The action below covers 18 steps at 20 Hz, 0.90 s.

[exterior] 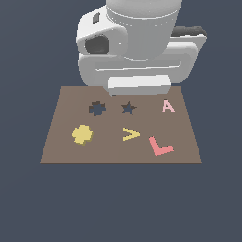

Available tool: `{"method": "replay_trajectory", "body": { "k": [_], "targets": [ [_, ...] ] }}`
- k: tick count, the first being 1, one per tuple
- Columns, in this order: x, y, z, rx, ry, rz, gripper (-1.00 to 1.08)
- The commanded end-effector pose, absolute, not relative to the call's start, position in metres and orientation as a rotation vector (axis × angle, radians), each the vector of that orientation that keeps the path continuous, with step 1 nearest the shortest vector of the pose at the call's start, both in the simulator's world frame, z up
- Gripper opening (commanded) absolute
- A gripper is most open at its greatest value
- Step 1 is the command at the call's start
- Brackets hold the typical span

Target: Insert a designated object into the corresponding slot on a board.

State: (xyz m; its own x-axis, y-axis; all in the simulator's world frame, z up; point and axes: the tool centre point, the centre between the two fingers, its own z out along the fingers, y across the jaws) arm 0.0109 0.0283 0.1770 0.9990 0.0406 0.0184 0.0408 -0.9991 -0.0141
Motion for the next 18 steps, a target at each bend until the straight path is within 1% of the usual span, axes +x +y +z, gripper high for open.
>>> {"method": "replay_trajectory", "body": {
  "k": [1,5,10,18],
  "targets": [
    [0.011,0.028,0.177,-3.126,-0.064,-0.028,1.0],
    [0.013,0.024,0.173,-3.127,-0.052,-0.028,1.0],
    [0.021,0.008,0.158,-3.13,-0.006,-0.024,1.0],
    [0.042,-0.046,0.112,-3.134,0.14,-0.014,1.0]
  ]
}}
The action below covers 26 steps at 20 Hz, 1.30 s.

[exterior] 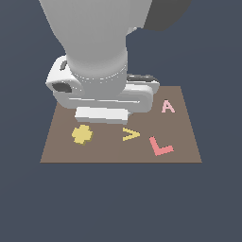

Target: Insert a designated object into the corresponding slot on a board.

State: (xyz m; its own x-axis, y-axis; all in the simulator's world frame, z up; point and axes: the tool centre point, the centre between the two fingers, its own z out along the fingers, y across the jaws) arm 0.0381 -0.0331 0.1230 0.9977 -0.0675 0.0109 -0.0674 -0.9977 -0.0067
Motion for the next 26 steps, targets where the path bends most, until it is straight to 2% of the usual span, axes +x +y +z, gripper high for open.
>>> {"method": "replay_trajectory", "body": {
  "k": [1,12,26],
  "targets": [
    [0.045,-0.054,0.105,-3.134,0.163,-0.013,1.0],
    [0.063,-0.116,0.055,-3.125,0.327,-0.001,1.0],
    [0.065,-0.123,0.033,-3.123,0.347,0.001,1.0]
  ]
}}
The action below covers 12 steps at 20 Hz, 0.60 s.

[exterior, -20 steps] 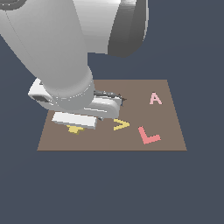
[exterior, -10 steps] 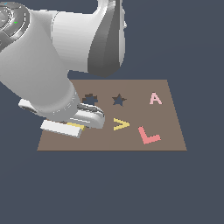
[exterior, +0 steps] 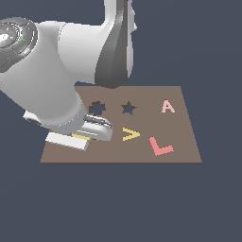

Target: Insert a designated object into the corresponding slot on a board.

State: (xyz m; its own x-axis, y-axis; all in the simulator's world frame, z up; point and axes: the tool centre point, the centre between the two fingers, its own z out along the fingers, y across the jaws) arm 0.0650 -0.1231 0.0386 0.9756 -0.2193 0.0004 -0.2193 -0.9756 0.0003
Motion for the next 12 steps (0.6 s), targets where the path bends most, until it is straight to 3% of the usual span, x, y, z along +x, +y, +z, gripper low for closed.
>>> {"method": "replay_trajectory", "body": {
  "k": [1,3,4,12],
  "targets": [
    [0.0648,-0.1234,0.0315,3.122,-0.348,0.0,1.0],
    [0.0649,-0.1233,0.0299,3.122,-0.348,0.0,1.0],
    [0.0649,-0.1233,0.0299,3.122,-0.348,0.0,-1.0],
    [0.0649,-0.1233,0.0299,3.122,-0.348,0.0,-1.0]
  ]
}}
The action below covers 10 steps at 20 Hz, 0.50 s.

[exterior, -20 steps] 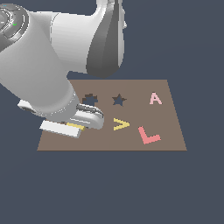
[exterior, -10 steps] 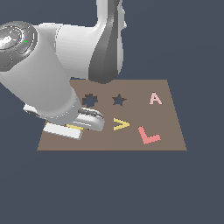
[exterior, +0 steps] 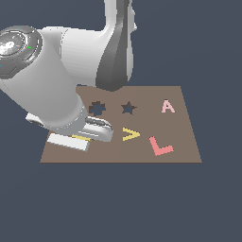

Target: Insert a designated object into the corresponding slot on a board.

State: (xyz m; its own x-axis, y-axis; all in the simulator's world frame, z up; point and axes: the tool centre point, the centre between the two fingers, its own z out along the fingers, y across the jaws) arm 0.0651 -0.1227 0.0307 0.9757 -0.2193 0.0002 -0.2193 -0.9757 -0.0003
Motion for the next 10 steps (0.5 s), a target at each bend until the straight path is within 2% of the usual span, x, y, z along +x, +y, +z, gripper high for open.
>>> {"method": "replay_trajectory", "body": {
  "k": [1,10],
  "targets": [
    [0.0649,-0.1233,0.0299,-3.122,0.348,0.0,-1.0],
    [0.0591,-0.1196,0.0313,-3.126,0.307,0.0,-1.0]
  ]
}}
